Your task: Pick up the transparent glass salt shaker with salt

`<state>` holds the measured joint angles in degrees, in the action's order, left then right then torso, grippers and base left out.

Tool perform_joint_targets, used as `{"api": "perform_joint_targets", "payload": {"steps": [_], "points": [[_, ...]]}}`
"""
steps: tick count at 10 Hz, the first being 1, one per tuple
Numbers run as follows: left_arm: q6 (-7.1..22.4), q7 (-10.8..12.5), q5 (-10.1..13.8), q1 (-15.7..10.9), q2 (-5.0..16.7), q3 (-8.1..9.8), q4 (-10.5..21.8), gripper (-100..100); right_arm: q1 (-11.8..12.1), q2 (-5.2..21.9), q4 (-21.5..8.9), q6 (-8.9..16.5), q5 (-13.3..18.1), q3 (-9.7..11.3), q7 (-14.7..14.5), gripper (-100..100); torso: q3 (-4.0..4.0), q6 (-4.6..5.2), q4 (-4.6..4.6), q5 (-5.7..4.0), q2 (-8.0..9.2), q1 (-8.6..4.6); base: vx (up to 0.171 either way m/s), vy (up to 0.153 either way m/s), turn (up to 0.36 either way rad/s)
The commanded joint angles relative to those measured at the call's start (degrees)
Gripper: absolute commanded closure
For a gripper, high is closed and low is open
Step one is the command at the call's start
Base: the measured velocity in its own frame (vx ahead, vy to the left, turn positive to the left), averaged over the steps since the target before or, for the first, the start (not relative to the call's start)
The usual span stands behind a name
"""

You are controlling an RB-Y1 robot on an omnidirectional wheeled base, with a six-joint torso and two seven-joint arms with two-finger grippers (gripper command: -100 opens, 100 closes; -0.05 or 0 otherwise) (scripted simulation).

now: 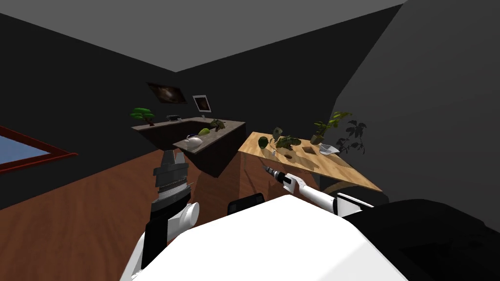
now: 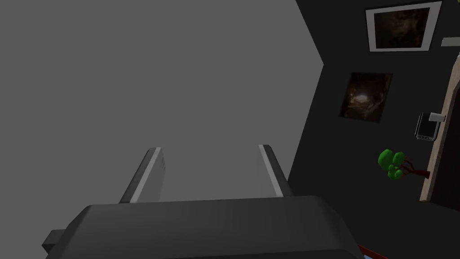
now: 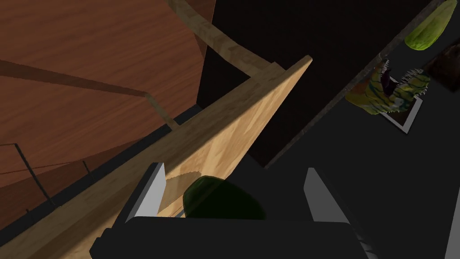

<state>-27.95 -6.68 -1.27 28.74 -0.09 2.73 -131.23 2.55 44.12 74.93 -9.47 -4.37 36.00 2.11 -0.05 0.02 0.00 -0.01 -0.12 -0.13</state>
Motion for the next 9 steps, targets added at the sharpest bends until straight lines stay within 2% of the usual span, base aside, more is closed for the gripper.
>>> {"api": "perform_joint_targets", "payload": {"steps": [1,2,4,5,6,7,8,9], "points": [[0.0,0.0,0.0,0.0,0.0,0.0,0.0,0,-0.99,2.86,-2.86,2.86,-1.6,2.12,1.31,-100,0.0,0.0,0.0,0.0,0.0,0.0,0.047,-0.009,0.355],[0.0,0.0,0.0,0.0,0.0,0.0,0.0,0,-0.99,3.06,-2.98,3.59,-1.6,2.12,1.31,-100,-0.03,-0.01,-0.01,-0.01,-0.05,-0.02,0.041,-0.017,0.155],[0.0,0.0,0.0,0.0,0.0,0.0,0.0,0,-2.18,6.92,-6.47,7.18,-3.79,4.79,3.15,-100,-0.02,0.01,-0.01,0.0,-0.04,-0.02,0.051,-0.017,0.347],[0.0,0.0,0.0,0.0,0.0,0.0,0.0,0,-2.18,6.92,-6.55,7.87,-3.79,4.79,3.15,-100,-0.06,-0.03,-0.02,-0.02,-0.11,-0.06,0.046,-0.032,0.112],[0.0,0.0,0.0,0.02,0.0,0.01,0.0,0,-2.7,8.74,-8.18,9.43,-4.88,6.04,4.11,-100,-0.04,0.08,-0.02,-0.02,-0.06,-0.06,0.046,-0.03,0.19],[0.0,0.0,0.0,0.01,0.0,0.01,0.0,0,-2.7,8.74,-8.18,9.96,-4.88,6.04,4.11,-100,-0.03,0.02,-0.01,-0.02,-0.05,-0.07,0.04,-0.033,0.116],[0.0,0.0,0.0,0.01,0.0,0.01,0.0,0,-3.17,10.48,-9.7,12.0,-5.94,7.23,5.06,-100,-0.02,0.06,-0.01,-0.02,-0.02,-0.06,0.039,-0.038,0.247],[0.0,0.0,0.0,0.0,0.0,0.01,0.0,0,-3.17,10.48,-9.7,12.0,-5.94,7.23,5.06,-100,-0.02,0.01,0.0,-0.02,-0.03,-0.08,0.034,-0.036,0.115]]}}
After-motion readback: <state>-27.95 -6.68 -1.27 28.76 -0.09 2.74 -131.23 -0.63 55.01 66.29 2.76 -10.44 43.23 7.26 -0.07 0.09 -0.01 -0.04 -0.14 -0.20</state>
